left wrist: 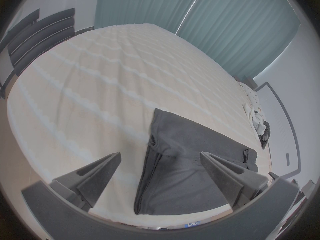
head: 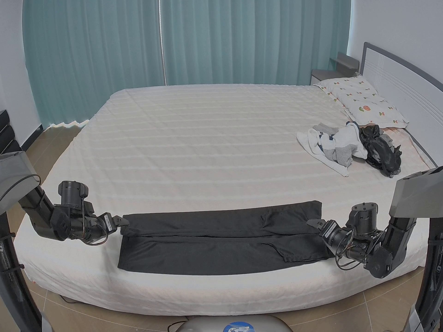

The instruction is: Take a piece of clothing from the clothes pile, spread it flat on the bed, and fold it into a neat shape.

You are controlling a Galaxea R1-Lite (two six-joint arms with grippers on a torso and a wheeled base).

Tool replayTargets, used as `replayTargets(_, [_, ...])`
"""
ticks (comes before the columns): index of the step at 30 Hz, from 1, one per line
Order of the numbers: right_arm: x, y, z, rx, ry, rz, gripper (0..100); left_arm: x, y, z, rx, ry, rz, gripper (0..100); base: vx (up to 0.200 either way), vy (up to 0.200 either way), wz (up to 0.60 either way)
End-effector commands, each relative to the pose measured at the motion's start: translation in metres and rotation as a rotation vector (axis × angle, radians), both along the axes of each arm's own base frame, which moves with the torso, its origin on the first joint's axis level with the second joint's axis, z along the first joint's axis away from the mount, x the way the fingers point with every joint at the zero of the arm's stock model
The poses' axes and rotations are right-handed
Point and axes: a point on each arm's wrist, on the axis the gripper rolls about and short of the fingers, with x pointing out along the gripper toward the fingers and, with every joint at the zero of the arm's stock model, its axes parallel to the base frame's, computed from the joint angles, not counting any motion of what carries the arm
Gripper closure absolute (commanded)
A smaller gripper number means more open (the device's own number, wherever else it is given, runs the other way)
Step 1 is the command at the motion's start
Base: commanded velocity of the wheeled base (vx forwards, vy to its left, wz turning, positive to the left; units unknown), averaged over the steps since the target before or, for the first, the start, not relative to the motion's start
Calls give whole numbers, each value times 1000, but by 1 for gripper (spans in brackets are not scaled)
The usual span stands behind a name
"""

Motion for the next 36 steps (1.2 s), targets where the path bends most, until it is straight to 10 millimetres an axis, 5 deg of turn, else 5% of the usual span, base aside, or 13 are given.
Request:
replayTargets(1, [-2, 0, -7, -4, 14, 5, 0, 27, -10, -19, 10, 41, -57, 0, 0, 0, 0])
replayTargets(9, [2, 2, -5, 1, -8, 12, 0, 46, -14, -59, 88, 76, -161, 0, 0, 0, 0])
replayTargets(29, [2, 2, -10, -3, 7, 16, 0, 50, -19, -61, 79, 67, -179, 0, 0, 0, 0])
replayTargets(30, [2, 2, -10, -3, 7, 16, 0, 51, -19, -61, 83, 67, -174, 100, 0, 0, 0])
replayTargets(36, [1, 1, -10, -2, 10, 15, 0, 45, -19, -59, 88, 64, -172, 100, 0, 0, 0])
